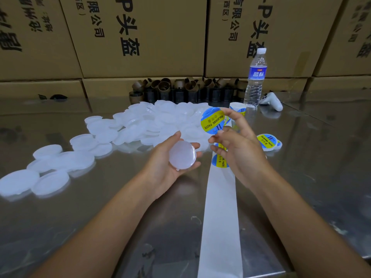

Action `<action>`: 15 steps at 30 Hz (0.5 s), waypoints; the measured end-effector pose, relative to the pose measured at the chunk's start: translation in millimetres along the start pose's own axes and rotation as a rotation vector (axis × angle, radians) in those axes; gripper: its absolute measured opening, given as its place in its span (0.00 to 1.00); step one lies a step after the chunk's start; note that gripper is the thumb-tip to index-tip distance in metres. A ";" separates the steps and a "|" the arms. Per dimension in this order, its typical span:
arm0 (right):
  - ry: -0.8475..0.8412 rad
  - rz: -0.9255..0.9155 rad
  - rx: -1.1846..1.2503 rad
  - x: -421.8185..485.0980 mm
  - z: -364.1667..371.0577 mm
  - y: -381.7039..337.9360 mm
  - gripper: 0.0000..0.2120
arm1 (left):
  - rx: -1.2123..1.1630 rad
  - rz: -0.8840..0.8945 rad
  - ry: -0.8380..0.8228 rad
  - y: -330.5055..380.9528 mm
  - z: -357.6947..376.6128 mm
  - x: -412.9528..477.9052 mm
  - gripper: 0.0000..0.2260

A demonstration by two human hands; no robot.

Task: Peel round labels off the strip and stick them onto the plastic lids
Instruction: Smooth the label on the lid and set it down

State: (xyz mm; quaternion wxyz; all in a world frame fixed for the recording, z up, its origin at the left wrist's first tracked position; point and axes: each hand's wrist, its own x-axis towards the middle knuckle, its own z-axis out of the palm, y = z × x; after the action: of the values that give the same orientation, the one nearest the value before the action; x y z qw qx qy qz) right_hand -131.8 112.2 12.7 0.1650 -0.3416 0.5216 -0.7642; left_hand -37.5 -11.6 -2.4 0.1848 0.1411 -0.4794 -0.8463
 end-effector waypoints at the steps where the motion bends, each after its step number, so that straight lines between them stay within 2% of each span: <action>1: -0.022 0.009 -0.001 0.0 0.3 0.1 0.22 | -0.002 -0.013 -0.003 -0.1 -0.1 -0.2 0.12; 5: -0.098 0.039 -0.007 -0.9 2.1 0.0 0.23 | 0.013 -0.059 -0.041 0.1 0.9 -2.7 0.15; 10: -0.169 0.026 -0.113 -4.9 6.0 0.0 0.20 | 0.068 -0.121 -0.106 -0.4 1.8 -3.4 0.30; 15: -0.250 -0.025 -0.259 -11.0 11.2 1.8 0.16 | 0.117 -0.140 -0.157 -2.8 2.7 -2.8 0.28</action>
State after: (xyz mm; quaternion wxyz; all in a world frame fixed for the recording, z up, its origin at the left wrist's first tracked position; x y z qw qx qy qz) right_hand -116.3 110.5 9.7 0.1738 -0.4587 0.5868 -0.6442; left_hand -36.6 -7.0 -3.4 0.0786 0.1181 -0.5301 -0.8360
